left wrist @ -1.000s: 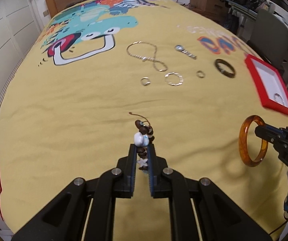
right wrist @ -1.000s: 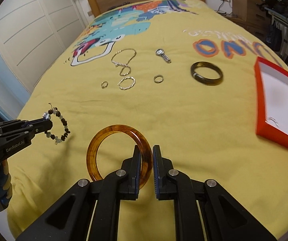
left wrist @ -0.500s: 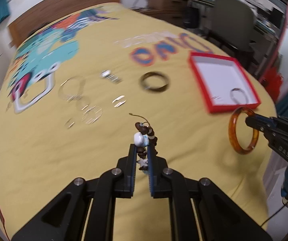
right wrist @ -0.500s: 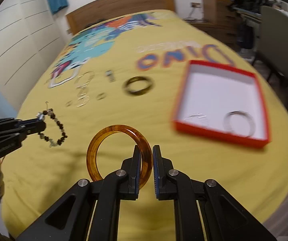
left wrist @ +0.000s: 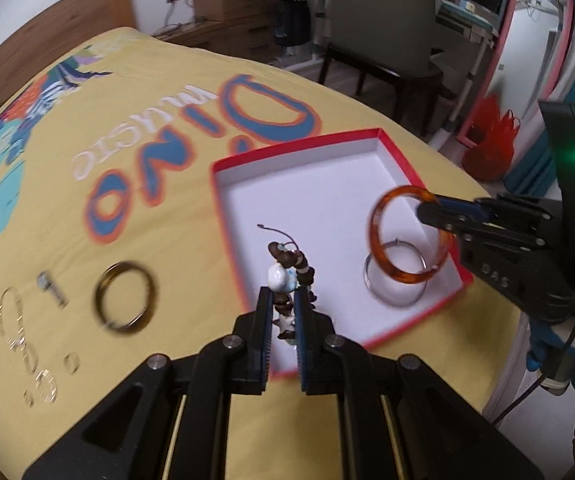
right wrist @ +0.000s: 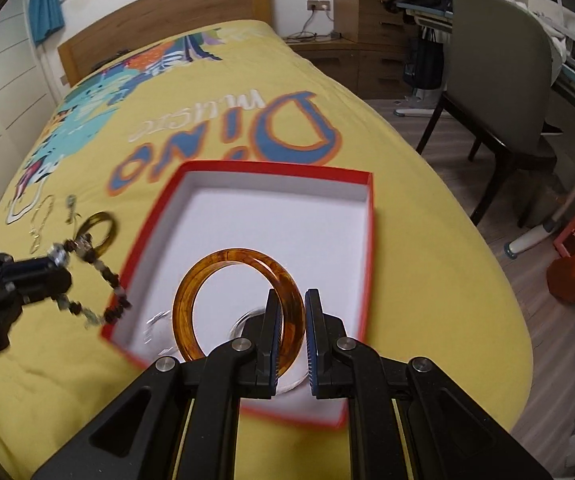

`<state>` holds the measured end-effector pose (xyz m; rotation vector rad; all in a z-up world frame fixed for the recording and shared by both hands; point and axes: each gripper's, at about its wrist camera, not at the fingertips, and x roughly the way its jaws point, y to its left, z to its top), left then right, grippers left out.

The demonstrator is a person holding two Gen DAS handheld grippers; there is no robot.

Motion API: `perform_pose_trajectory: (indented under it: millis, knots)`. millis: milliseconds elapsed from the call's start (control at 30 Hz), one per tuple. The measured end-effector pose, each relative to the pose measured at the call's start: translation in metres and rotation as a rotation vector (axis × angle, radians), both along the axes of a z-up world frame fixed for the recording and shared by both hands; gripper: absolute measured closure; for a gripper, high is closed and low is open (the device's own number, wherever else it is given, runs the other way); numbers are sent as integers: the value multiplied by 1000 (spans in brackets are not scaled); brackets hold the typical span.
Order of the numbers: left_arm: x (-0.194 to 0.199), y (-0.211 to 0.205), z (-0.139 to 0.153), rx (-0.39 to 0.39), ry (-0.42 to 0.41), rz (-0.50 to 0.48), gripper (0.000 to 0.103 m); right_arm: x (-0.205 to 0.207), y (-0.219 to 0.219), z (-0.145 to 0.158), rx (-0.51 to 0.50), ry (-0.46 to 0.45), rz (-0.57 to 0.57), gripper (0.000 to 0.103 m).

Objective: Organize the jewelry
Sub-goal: 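Carry the bracelet and amber bangle into the red box and release both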

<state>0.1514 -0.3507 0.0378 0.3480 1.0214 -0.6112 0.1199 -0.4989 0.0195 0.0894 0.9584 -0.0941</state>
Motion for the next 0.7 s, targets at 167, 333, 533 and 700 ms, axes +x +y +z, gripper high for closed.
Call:
perform_pose_trajectory:
  millis: [167,333,533,700]
  knots:
    - [20,-24,-32,21,44,13,94,26,-9,-18,-27,21,16,92]
    - [27,-23,-59,29,90,43,93,44,-8,-35,-68,55,46,92]
    - [32,-12,-76,19,129,87,93,49,-2,-48,-111,72,64,91]
    - [29,-8,-72,-1,130,99,92,46,0,-45,-123,66,65,82]
